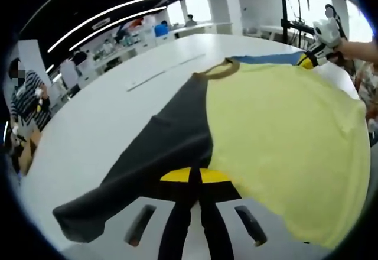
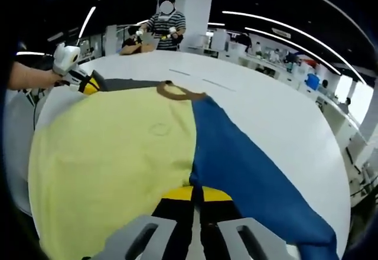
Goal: Fold the garment on the visible template until the final outline fits inside the template.
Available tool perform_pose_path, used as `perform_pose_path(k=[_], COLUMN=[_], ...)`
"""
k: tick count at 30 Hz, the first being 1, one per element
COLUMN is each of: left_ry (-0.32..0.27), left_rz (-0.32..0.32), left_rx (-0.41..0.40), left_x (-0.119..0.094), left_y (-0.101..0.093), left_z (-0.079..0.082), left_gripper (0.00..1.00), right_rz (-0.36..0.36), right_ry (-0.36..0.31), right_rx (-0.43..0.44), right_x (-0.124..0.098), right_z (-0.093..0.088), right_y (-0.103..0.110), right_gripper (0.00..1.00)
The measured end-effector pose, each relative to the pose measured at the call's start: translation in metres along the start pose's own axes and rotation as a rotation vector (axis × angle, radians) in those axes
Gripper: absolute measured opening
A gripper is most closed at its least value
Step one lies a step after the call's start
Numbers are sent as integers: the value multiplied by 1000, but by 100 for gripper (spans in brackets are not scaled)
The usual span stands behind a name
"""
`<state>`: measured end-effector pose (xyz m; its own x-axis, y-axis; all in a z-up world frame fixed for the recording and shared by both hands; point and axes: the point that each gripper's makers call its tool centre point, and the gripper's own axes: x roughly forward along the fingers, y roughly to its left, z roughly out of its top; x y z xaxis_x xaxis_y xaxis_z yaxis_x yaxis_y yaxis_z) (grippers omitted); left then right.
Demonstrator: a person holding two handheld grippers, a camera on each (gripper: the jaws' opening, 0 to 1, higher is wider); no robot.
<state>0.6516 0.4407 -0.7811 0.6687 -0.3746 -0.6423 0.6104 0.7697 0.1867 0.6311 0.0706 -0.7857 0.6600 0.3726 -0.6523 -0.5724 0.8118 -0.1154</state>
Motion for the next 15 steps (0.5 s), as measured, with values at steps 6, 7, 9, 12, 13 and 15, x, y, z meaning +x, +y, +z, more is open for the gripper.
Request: perform_pose_path(k=[6, 7, 9, 12, 13, 15], left_ry=[0, -1, -1, -3, -4, -9], left_rz=[8, 9, 12, 15, 16, 19], left_rx=[-7, -7, -11, -18, -23, -37], left_x=[2, 2, 3, 3, 3, 2], left_y=[2, 2, 2, 3, 3, 3], left_z=[1, 1, 1, 1, 1, 2], left_gripper=[1, 1, 1, 1, 1, 1], right_rz=[-33, -34, -37, -37, -34, -30], right_ry=[0, 0, 0, 1, 4, 6], right_rx=[17, 18, 21, 31, 30, 37], right_x=[2, 2, 3, 5, 4, 3], right_z=[-1, -1, -1, 0, 0, 0], right_y=[-9, -10, -10, -12, -11, -11], right_gripper=[0, 0, 0, 0, 0, 0])
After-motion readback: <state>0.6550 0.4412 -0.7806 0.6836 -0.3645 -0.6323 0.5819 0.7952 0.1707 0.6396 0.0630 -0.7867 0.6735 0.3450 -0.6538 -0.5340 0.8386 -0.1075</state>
